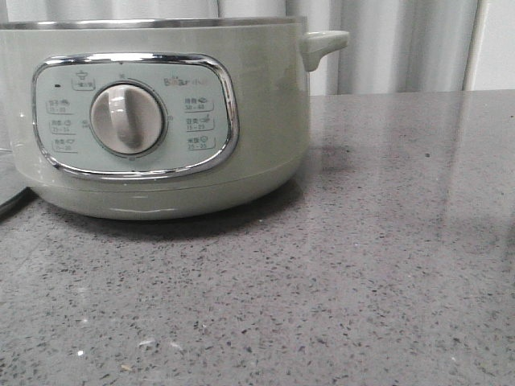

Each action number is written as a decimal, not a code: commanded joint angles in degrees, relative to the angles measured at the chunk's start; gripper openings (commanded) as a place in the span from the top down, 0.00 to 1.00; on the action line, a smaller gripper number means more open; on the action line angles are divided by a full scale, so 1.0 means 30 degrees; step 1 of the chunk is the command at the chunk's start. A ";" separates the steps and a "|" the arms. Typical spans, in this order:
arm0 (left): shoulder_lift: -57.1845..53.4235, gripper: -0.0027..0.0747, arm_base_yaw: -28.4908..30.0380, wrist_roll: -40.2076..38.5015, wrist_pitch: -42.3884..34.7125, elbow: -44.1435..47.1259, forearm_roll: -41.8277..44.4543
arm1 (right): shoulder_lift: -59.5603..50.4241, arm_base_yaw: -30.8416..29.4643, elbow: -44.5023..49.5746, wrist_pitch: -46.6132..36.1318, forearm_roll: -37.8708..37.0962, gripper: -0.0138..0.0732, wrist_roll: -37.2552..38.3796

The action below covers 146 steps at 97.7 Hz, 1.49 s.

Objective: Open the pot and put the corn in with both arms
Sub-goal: 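Lift the right gripper up and back away from the pot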

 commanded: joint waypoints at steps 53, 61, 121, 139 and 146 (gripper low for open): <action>-0.0217 0.99 -0.0178 -0.0176 -0.1235 0.0483 -0.0384 | -0.9078 -0.0065 0.9687 -1.0057 -0.0122 0.93 0.0042; -0.0217 0.99 -0.0178 -0.0176 -0.1235 0.0483 -0.0384 | -0.9471 -0.0065 1.0188 -1.0057 -0.0122 0.93 0.0042; -0.0217 0.99 -0.0178 -0.0176 -0.1272 0.0483 -0.0384 | -0.9555 -0.0065 1.0221 -0.9973 -0.0122 0.93 0.0042; -0.0217 0.99 -0.0178 -0.0176 -0.1272 0.0636 -0.0384 | -0.9555 -0.0065 1.0221 -0.9973 -0.0122 0.93 0.0042; -0.0217 0.99 -0.0178 -0.0176 -0.1272 0.0920 -0.0384 | -0.9555 -0.0065 1.0221 -0.9973 -0.0122 0.93 0.0042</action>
